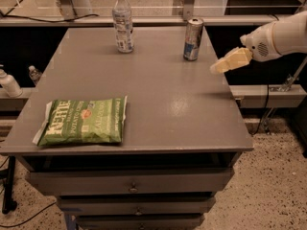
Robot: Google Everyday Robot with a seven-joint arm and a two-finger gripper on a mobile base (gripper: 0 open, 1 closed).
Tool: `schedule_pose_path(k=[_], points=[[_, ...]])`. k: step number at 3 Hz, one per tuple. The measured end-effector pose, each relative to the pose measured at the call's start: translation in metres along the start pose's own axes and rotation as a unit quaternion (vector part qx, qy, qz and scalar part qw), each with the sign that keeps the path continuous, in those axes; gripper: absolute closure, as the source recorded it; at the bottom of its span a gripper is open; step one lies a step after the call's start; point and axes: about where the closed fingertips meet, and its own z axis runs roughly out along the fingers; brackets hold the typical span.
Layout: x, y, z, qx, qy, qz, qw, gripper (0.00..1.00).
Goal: Move redbull can near green jalapeno chip bag
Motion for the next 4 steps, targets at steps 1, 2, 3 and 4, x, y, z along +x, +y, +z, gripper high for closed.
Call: schedule_pose_path(k=[1, 2, 3, 4], points=[[0.000, 0.000, 0.000, 0.000, 0.000, -0.001, 1.0000, 0.00], [0.000, 0.000, 0.003, -0.005, -0.015, 0.008, 0.9998, 0.00], [-0.008, -0.012, 0.019, -0.004, -0.068, 0.018, 0.9975, 0.00], [-0.025, -0.036, 0.041, 0.010, -0.140, 0.020, 0.9899, 0.00]])
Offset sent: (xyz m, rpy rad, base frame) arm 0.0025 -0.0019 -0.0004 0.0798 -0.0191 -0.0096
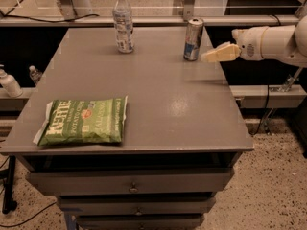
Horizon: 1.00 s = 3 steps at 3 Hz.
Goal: Move redbull can near green jalapeno chip bag
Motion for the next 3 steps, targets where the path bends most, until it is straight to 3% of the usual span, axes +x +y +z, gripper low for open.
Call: schedule_pose_path(k=[1, 3], points=[[-0.014, -0.018, 0.029, 0.003, -0.046, 0.001, 0.9989, 0.00], [-0.033, -0.013, 0.085, -0.029, -0.080, 0.035, 0.9957, 0.00]])
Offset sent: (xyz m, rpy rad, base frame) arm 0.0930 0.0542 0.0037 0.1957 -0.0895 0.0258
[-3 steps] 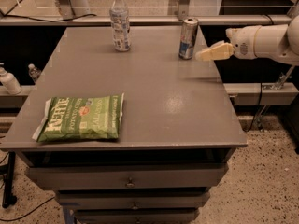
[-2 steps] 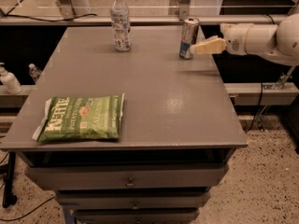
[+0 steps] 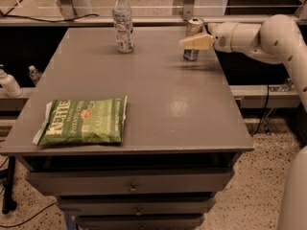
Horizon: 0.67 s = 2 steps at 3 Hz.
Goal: Move redbull can near green jalapeno chip bag
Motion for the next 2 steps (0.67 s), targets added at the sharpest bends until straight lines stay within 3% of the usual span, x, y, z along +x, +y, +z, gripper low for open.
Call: schedule_pose_path(k=[2], points=[[-0.007, 0.037, 0.014, -0.051, -0.009, 0.036, 0.9980, 0.41]])
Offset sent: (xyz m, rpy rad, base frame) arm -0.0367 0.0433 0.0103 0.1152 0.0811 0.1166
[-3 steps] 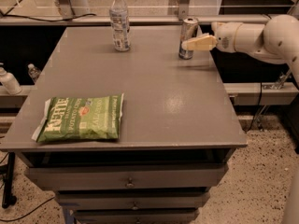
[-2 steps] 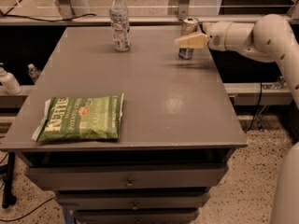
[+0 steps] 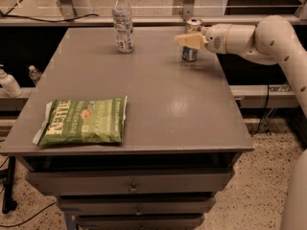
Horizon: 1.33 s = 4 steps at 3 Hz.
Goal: Move redbull can near green jalapeno chip bag
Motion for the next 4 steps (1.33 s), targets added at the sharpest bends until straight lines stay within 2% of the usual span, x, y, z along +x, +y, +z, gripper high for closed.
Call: schedule_pose_path(k=[1, 2, 3, 4], points=[[-0.003, 0.021, -0.008, -0.014, -0.008, 0.008, 0.9998, 0.66], [-0.013, 0.045, -0.015, -0.031, -0.016, 0.005, 0.9994, 0.87], [-0.028, 0.083, -0.019, -0.055, -0.037, -0.013, 0.9977, 1.00], [-0.028, 0.140, -0.005, -0.093, -0.055, -0.046, 0.9931, 1.00]])
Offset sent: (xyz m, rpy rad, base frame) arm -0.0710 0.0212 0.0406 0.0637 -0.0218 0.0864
